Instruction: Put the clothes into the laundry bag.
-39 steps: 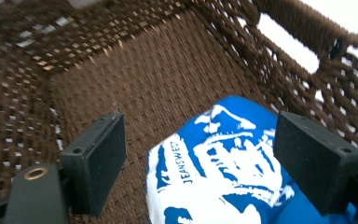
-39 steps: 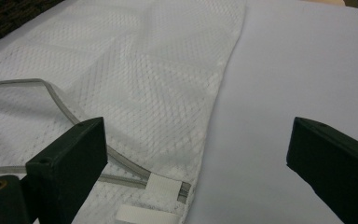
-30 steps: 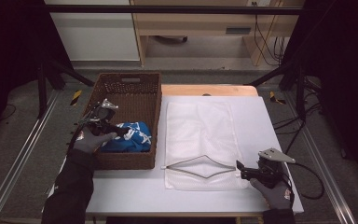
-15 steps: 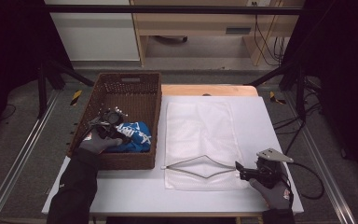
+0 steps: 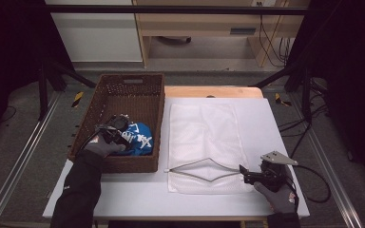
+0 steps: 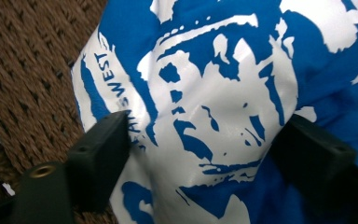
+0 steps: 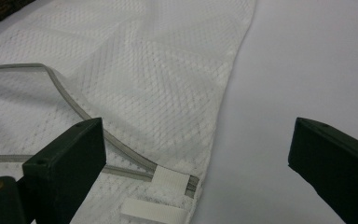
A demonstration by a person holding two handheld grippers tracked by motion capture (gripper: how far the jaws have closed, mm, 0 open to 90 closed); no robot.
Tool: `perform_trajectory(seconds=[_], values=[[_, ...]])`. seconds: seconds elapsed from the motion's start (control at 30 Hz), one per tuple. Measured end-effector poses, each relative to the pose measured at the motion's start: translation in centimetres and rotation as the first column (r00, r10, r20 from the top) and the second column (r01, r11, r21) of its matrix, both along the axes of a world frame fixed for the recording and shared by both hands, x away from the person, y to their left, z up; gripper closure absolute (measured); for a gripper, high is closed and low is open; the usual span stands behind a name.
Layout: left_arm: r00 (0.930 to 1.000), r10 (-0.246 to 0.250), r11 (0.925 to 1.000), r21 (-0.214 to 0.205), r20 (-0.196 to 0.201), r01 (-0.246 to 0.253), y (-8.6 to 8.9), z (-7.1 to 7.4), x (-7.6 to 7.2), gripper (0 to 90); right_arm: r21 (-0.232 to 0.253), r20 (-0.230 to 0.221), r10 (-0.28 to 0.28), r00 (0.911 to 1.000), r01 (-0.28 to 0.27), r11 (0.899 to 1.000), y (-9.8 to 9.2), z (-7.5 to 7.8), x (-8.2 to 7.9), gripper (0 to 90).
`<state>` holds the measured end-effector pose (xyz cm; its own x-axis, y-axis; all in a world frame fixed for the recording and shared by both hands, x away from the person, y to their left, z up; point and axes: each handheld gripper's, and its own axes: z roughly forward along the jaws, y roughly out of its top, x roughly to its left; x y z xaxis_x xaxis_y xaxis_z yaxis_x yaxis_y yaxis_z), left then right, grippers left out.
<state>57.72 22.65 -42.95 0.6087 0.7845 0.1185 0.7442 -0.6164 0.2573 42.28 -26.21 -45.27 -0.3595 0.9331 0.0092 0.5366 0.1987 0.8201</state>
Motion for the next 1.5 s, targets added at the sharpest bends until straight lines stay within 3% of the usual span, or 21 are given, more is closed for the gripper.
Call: perform_trajectory(seconds=[0.17,0.3,0.47,0.6,0.77,0.97,1.0,1.03,1.2,1.33,1.37,1.4,1.5], values=[[0.9999,0.011,0.9999,0.013,0.008,-0.011,0.0,0.1,0.0,39.7,-0.007,0.000,0.006,1.0000,-0.006,1.000,0.0,-0.1,0.1,4.4],[0.9992,0.032,0.9994,0.010,0.023,-0.032,0.2,0.3,-0.1,59.5,-0.009,-0.001,0.010,1.0000,-0.010,1.000,0.1,-0.1,0.0,4.4],[0.9987,0.044,0.9989,-0.014,0.027,-0.044,0.4,0.5,-0.2,68.7,-0.011,0.000,0.011,0.9999,-0.011,1.000,0.0,-0.1,0.0,4.4],[0.9967,0.066,0.9965,-0.054,0.046,-0.064,0.7,0.8,-0.2,71.8,-0.011,-0.003,0.008,1.0000,-0.008,1.000,-0.1,-0.2,0.0,4.4],[0.9892,0.081,0.9861,-0.154,0.122,-0.062,1.2,1.7,-0.5,72.5,-0.012,0.008,0.007,0.9999,-0.007,1.000,-0.2,0.0,0.0,4.4],[0.9659,0.131,0.9713,-0.224,0.223,-0.080,1.7,2.6,-1.0,72.6,-0.010,0.007,-0.001,1.0000,0.001,1.000,-0.2,-0.1,0.0,4.2],[0.9577,0.135,0.9692,-0.235,0.254,-0.075,1.8,2.9,-1.2,72.6,-0.010,0.007,-0.001,1.0000,0.001,1.000,-0.2,-0.1,0.0,4.1],[0.9539,0.144,0.9654,-0.249,0.263,-0.077,1.9,3.0,-1.3,72.6,-0.011,0.006,-0.001,1.0000,0.001,1.000,-0.2,-0.1,0.0,4.0],[0.9204,0.178,0.9491,-0.308,0.348,-0.067,2.5,3.9,-1.9,72.7,-0.010,0.007,0.000,1.0000,0.000,1.000,-0.2,-0.1,0.0,3.9],[0.8977,0.205,0.9348,-0.350,0.390,-0.061,2.9,4.4,-2.1,72.8,-0.007,0.010,-0.001,1.0000,0.001,1.000,-0.2,0.0,0.0,3.8],[0.8947,0.205,0.9320,-0.358,0.397,-0.054,3.0,4.5,-2.2,72.8,-0.008,0.011,-0.001,0.9999,0.001,1.000,-0.2,0.0,0.0,3.7],[0.8863,0.218,0.9242,-0.378,0.409,-0.053,3.1,4.7,-2.3,72.8,-0.005,0.009,-0.002,1.0000,0.002,1.000,-0.2,0.0,0.0,3.7],[0.8720,0.238,0.9134,-0.404,0.427,-0.052,3.4,5.1,-2.5,72.8,-0.005,0.011,-0.001,0.9999,0.001,1.000,-0.3,0.0,0.0,3.6]])
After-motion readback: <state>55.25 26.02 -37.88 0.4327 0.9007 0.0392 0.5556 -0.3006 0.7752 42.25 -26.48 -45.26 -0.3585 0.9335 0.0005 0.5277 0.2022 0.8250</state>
